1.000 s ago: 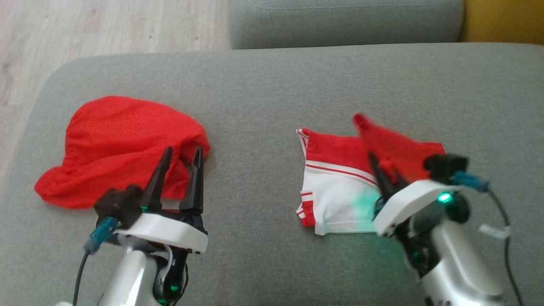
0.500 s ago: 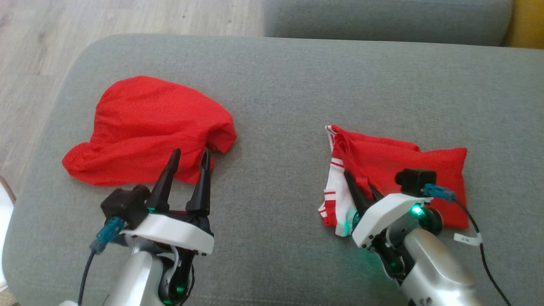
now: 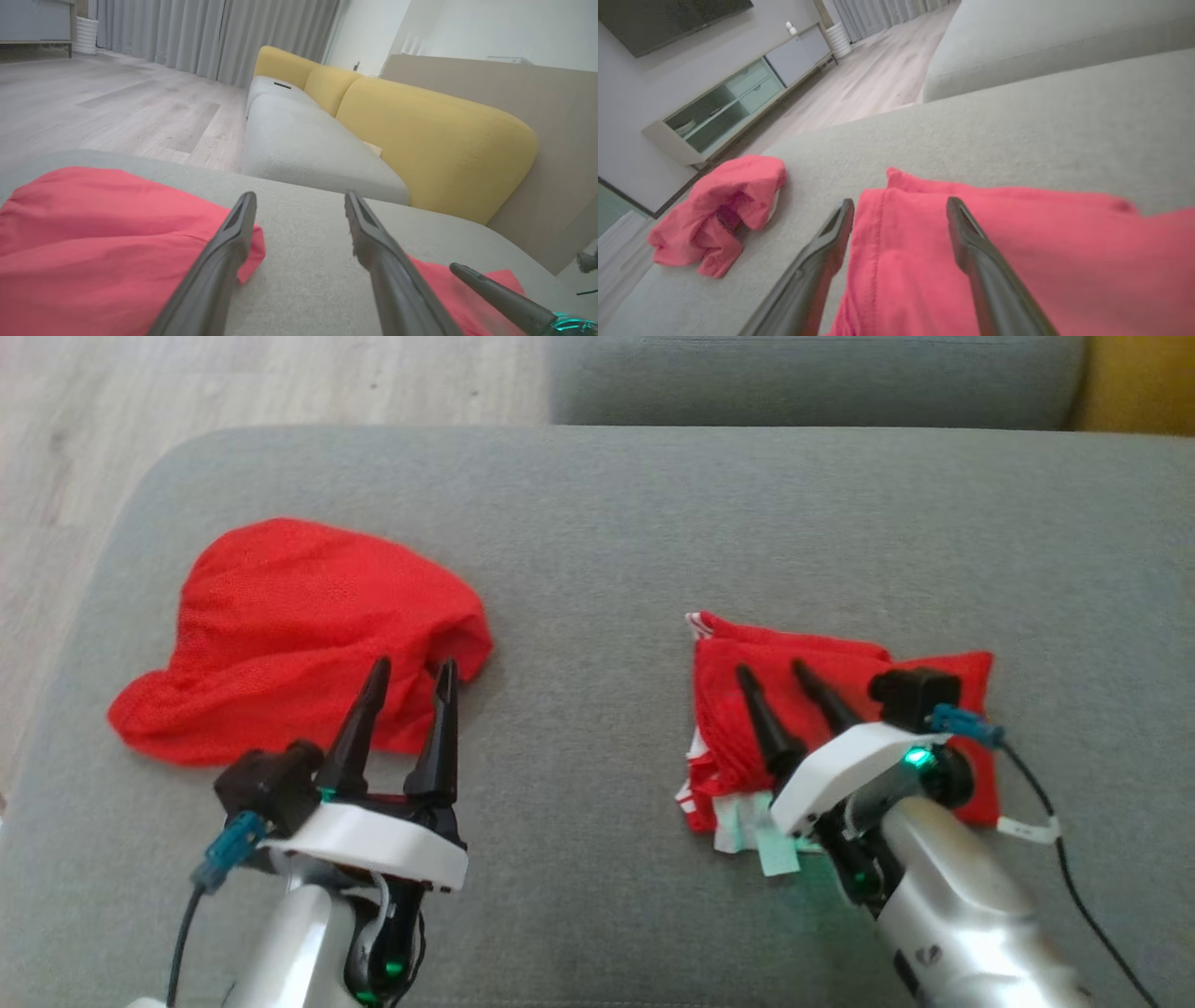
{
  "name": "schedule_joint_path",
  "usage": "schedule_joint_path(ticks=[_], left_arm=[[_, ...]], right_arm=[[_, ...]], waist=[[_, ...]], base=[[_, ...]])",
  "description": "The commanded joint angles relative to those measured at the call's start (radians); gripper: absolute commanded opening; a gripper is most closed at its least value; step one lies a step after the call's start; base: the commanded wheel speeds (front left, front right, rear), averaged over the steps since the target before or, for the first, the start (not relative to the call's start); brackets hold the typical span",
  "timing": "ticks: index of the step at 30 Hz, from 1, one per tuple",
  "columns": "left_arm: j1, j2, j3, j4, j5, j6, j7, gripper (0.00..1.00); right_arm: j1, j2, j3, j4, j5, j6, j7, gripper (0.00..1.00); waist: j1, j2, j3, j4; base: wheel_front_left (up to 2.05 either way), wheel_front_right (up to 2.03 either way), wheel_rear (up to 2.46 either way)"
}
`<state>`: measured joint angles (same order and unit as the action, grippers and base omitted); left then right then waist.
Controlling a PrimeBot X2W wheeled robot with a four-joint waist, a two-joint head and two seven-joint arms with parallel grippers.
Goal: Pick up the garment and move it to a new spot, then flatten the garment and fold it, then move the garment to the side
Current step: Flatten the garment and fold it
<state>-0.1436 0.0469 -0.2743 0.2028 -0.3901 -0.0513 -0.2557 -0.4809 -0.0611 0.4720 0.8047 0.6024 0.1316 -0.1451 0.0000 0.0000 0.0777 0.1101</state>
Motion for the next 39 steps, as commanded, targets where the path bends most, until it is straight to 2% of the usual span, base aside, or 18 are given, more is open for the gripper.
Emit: schedule_joint_path(ticks=[1, 6, 14, 25, 39], left_arm=[[-0.033, 0.003, 0.039, -0.041, -0.002, 0.004, -0.006, 1.0], [-0.032, 0.003, 0.05, -0.068, 0.002, 0.006, -0.006, 1.0], [-0.03, 0.003, 0.068, -0.105, 0.007, 0.009, -0.006, 1.0], [-0.015, 0.003, 0.056, -0.083, 0.026, -0.003, -0.006, 1.0], [0.005, 0.003, 0.041, -0.056, 0.037, -0.007, -0.006, 1.0]], right_arm=[[-0.04, 0.011, -0.002, -0.025, -0.021, -0.001, -0.02, 1.0], [-0.04, -0.002, -0.11, -0.057, -0.156, -0.001, -0.063, 1.0], [0.062, -0.067, -0.284, -0.253, -0.32, -0.001, -0.084, 1.0], [0.253, -0.033, -0.446, -0.469, -0.441, -0.001, -0.058, 1.0], [0.315, 0.006, -0.483, -0.541, -0.465, -0.001, -0.04, 1.0]], waist=[[0.0, 0.0, -0.005, -0.019], [0.0, 0.0, -0.011, -0.065], [0.0, 0.0, -0.016, -0.123], [0.0, 0.0, -0.015, -0.161], [0.0, 0.0, -0.005, -0.169]], base=[[0.0, 0.0, 0.0], [0.0, 0.0, 0.0], [0.0, 0.0, 0.0], [0.0, 0.0, 0.0], [0.0, 0.0, 0.0]])
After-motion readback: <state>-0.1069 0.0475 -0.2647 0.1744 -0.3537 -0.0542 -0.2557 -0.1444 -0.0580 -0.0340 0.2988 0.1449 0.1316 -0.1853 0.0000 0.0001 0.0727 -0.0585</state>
